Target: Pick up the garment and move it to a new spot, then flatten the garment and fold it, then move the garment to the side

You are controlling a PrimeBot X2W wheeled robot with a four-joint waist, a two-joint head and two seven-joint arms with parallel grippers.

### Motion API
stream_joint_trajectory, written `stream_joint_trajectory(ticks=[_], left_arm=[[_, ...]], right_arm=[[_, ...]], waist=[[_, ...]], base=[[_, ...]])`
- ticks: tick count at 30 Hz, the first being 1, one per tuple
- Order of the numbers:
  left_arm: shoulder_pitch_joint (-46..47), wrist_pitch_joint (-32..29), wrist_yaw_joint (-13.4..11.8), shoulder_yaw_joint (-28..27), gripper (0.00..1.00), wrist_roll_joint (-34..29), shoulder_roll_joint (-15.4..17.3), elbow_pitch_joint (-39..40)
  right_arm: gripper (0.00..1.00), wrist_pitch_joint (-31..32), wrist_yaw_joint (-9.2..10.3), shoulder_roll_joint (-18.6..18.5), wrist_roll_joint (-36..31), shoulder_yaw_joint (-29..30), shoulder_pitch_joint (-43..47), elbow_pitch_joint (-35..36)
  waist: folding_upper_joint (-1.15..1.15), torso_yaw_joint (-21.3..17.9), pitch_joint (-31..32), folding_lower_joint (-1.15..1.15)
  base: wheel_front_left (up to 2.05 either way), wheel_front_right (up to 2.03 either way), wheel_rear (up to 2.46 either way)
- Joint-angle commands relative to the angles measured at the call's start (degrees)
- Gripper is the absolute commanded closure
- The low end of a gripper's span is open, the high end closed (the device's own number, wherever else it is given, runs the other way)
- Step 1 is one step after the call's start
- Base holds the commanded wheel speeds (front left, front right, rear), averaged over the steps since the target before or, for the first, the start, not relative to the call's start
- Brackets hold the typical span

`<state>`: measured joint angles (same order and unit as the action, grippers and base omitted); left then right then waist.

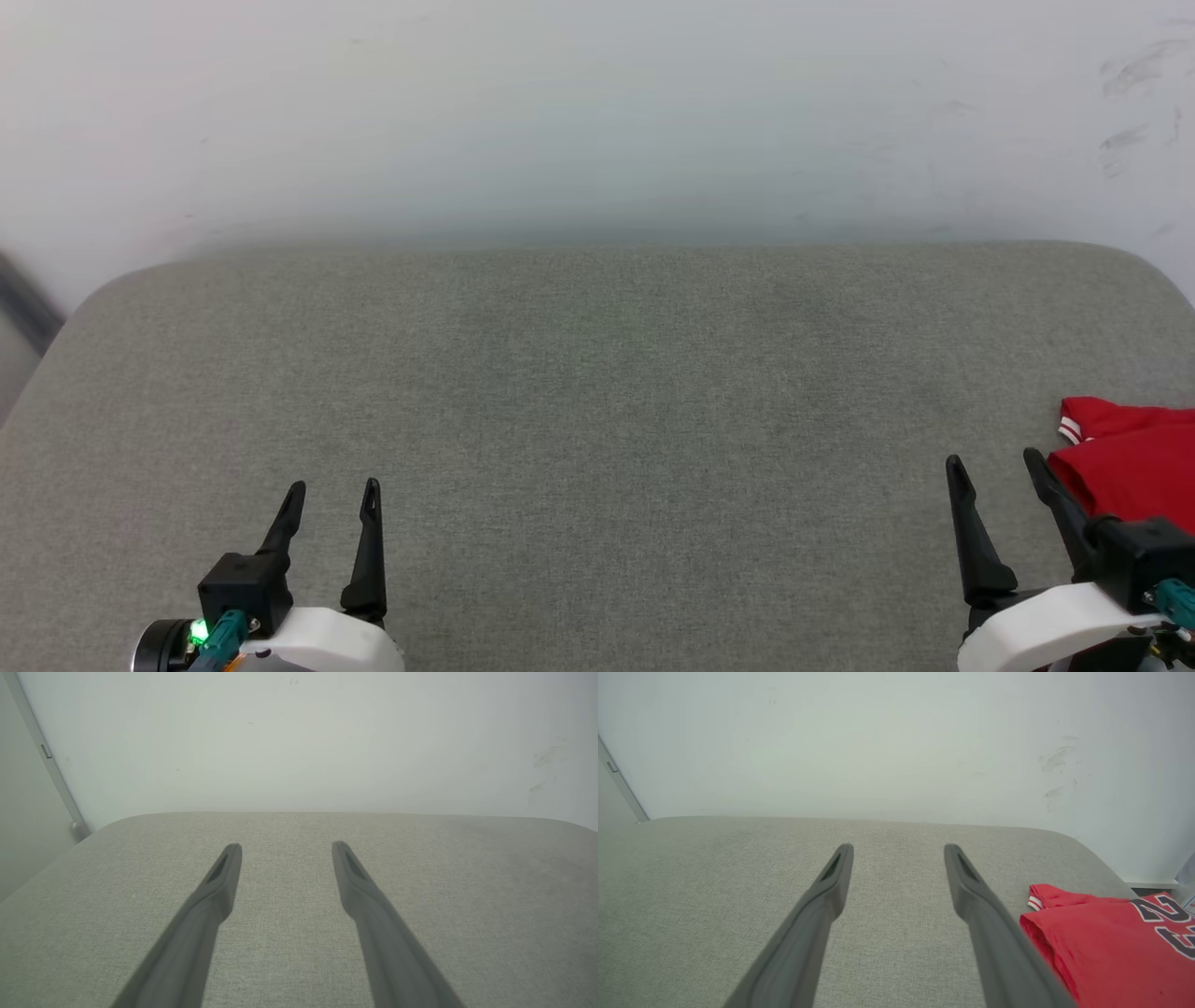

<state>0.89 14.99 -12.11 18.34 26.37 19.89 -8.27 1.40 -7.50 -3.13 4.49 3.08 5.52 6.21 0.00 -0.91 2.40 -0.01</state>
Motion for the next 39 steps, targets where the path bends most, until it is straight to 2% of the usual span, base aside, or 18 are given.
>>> stream_joint_trajectory(ticks=[1,13,14,18,39], left_arm=[[-0.2,0.3,0.2,0.0,0.00,-0.5,0.0,-0.2],[0.6,0.3,0.3,-0.4,0.00,-0.3,-0.7,-1.1],[0.2,0.0,0.3,-0.4,1.00,-0.3,-0.6,-1.0],[-0.7,-0.5,0.5,-0.1,1.00,0.5,-1.6,-2.3],[1.2,-5.9,5.7,-6.6,1.00,18.4,-5.5,-3.4]], right_arm=[[0.00,-0.1,0.02,0.3,-0.2,-0.2,-0.2,-0.2],[0.00,-0.5,0.02,0.2,0.0,-0.5,-1.7,-1.8],[1.00,-0.4,0.00,0.1,0.0,-0.5,-0.9,-1.7],[1.00,-0.3,-0.01,0.1,1.0,-0.4,-0.2,-3.6],[1.00,1.2,-0.01,0.1,24.5,0.7,-3.5,-8.0]], waist=[[0.00,0.0,0.1,0.01],[0.00,-0.1,0.3,0.01],[0.00,-0.1,0.3,0.01],[0.00,-0.1,0.3,0.01],[0.00,0.1,-0.2,0.01]], base=[[0.00,0.00,0.00],[0.00,0.00,0.00],[0.00,0.00,0.00],[0.00,0.00,0.00],[0.00,0.00,0.00]])
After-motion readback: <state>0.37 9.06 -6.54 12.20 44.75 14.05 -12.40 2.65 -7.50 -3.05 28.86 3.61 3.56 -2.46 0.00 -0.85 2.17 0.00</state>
